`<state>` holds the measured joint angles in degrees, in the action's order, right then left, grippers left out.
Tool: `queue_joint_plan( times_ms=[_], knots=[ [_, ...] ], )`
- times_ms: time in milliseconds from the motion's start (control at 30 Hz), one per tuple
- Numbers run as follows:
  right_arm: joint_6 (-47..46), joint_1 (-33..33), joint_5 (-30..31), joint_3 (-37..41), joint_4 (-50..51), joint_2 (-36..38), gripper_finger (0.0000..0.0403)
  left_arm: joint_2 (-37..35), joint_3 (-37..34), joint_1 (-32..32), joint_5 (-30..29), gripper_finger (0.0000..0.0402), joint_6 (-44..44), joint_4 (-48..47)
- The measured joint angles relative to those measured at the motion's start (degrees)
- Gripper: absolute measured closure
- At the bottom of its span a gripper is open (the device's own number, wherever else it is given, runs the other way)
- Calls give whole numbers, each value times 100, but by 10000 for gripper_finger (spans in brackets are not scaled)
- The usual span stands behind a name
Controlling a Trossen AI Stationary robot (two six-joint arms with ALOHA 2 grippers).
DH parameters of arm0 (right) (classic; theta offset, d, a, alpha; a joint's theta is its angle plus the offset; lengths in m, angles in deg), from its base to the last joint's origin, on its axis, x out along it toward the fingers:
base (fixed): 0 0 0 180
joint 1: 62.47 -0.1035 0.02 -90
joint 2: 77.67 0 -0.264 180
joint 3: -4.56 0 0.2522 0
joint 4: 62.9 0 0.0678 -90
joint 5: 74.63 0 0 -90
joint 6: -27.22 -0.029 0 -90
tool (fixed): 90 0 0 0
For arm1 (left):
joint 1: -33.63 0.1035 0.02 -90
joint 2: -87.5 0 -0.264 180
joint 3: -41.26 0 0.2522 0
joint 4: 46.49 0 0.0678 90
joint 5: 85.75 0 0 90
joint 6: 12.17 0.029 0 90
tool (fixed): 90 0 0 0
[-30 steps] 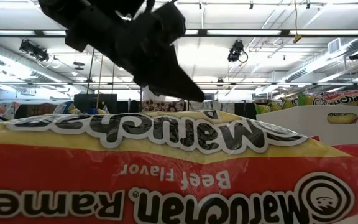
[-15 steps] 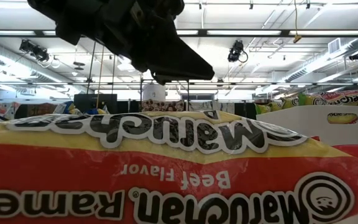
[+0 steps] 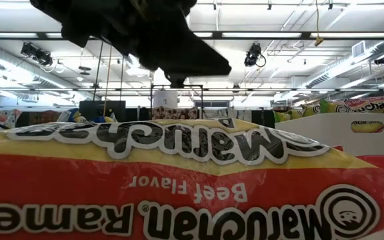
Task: Sort Maruchan noodles
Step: Put the red noodle pack into the bottom right white bin
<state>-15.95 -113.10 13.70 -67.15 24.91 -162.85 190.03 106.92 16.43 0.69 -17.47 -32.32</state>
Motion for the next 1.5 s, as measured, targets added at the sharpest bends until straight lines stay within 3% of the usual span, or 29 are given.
queue_joint_plan(
  times_ms=[267,400,600,767,1000,1367,1500],
  knots=[
    [-1283,229,-802,-43,-8,689,297,-646,0,37,235,356,265,-657],
    [-1343,395,-2,-48,-74,1045,249,-944,0,-68,256,356,297,-933],
    [-589,711,900,-53,-1115,1134,206,-1032,0,-162,226,356,93,-1150],
    [-148,1156,1827,-56,-2009,734,206,-821,-4,-55,171,356,-738,-1697],
    [959,1745,1843,-56,-3327,-259,215,-505,-4,-90,95,356,-1256,-1906],
    [983,2243,2738,-56,-3770,-1133,228,-545,0,-289,724,356,-1622,-1936],
    [981,2292,2338,-56,-3690,-1405,230,-545,0,-306,781,356,-1614,-1938]
  ],
)
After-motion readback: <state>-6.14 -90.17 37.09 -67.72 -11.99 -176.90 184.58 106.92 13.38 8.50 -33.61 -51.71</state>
